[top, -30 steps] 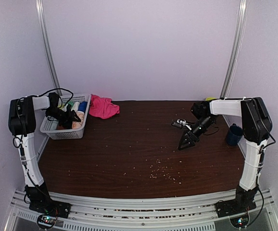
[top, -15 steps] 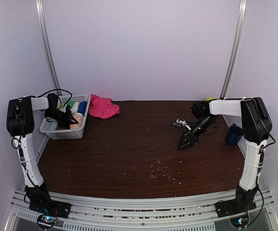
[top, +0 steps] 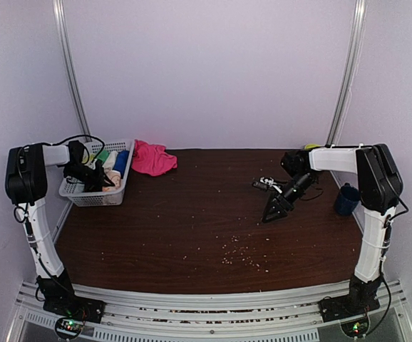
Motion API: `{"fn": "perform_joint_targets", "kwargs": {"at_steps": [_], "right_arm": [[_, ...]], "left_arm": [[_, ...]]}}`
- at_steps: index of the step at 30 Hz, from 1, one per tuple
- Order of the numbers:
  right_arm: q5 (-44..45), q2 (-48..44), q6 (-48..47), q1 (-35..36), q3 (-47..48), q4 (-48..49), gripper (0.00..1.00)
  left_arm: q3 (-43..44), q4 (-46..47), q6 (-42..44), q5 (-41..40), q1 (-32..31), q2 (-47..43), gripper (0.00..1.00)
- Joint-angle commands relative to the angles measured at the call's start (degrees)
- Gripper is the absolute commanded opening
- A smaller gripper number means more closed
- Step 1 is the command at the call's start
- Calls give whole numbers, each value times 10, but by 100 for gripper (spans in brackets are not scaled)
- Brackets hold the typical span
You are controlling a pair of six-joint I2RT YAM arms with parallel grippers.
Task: Roll the towels
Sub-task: Place the towel in the bin.
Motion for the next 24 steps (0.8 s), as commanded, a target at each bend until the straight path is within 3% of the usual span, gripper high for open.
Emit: {"fn": "perform_joint_targets", "kwargs": {"at_steps": [1,10,18,24], "right_arm": [[-3,-12,1,5,4,-2,60],[-3,-6,-1,7,5,-4,60],[-4,-5,-2,9,6,-6,59],[-3,-5,-3,10,7,-6,59]], "left_arm": [[-2,-33,6,-81,-2,8,9],[31,-37,-6,-119,-9,-8,42],[82,-56,-16,-123,-9,-46,60],[102,-72,-17,-145,-9,-75,84]]}}
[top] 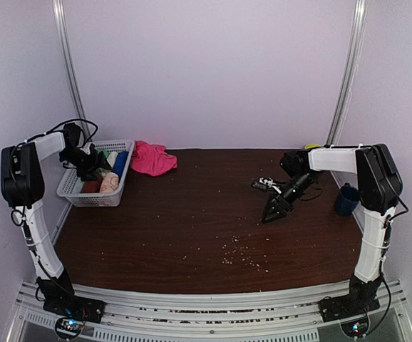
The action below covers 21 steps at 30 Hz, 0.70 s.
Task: Roll the towels
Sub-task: Place the towel in the bin, then adjust the towel in the bin.
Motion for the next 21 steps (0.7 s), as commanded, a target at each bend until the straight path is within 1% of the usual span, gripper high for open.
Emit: {"fn": "perform_joint_targets", "kwargs": {"at_steps": [1,3,5,7,11,17,20,21], "right_arm": [[-3,-4,-2,5,7,-6,58],[-2,-4,-2,5,7,-6,58],[-3,-5,-2,5,8,-6,58],[-3,-4,-1,6,8,-5,57],[-3,-3,1,7,7,-6,56],[-4,-4,1,7,8,-6,54],[-4,-2,1,7,8,-6,54],[-5,-2,0,8,10,-6,54]], "left_arm": [[26,-17,0,-18,2,-44,88],[24,-17,0,-5,-3,-54,93],[17,-17,5,-17,-13,-59,93],[6,-16,6,-28,-25,-56,90],[-19,2,1,-57,-53,-48,77],[-16,4,-6,-129,-89,-29,56],[-18,4,-8,-153,-98,-25,40],[-20,4,-7,-159,-101,-24,36]]}}
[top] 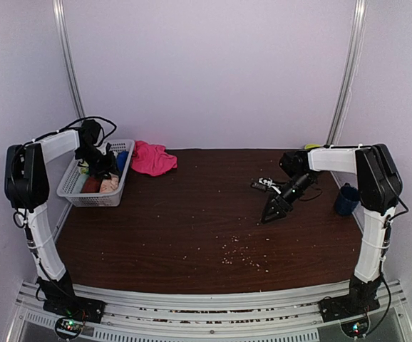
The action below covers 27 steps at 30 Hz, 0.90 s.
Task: Roll the towels
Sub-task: Adjust the towel in the bin.
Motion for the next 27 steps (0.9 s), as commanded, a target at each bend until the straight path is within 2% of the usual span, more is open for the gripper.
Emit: {"fn": "perform_joint_targets", "kwargs": {"at_steps": [1,12,20,27], "right_arm": [[-5,-1,0,6,10,-7,53],[-5,1,-2,7,12,-11,52],[-6,0,-3,7,13,-13,52],[-7,0,-5,7,14,-15,51]], "left_arm": [[-7,13,-2,-60,-9,10,33],[-17,5,6,-105,-41,32,8],[-21,-23,23,-154,-64,59,3],[-44,-34,36,-204,-66,63,7]]}}
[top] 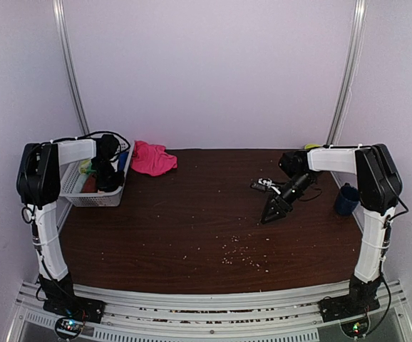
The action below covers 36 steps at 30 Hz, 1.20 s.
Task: Roll the towels
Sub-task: Adjust the towel in the bin.
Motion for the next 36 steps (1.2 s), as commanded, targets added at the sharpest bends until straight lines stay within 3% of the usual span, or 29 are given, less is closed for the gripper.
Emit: {"fn": "perform_joint_targets", "kwargs": {"at_steps": [1,8,12,17,21,25,36], "right_arm": [[-6,-1,-4,5,13,-9,51],[-5,0,-4,5,13,-9,51],[-6,2,-5,5,13,-11,50],[-6,2,-6,5,14,-13,50],[-8,2,-7,5,14,-13,50],[-8,2,-8,5,15,-14,50],[-9,-2,-10,5,17,-17,50]], "left_arm": [[-16,-17,15,-49,-3,7,8],[-25,-17,13,-90,-3,-2,34],[-27,-16,13,-100,-2,-2,40],[-41,2,9,-96,-3,3,39],[-54,26,11,-60,-3,3,27],[-66,54,22,-10,-7,-3,22],[-62,108,-1,-8,-6,-85,24]]}}
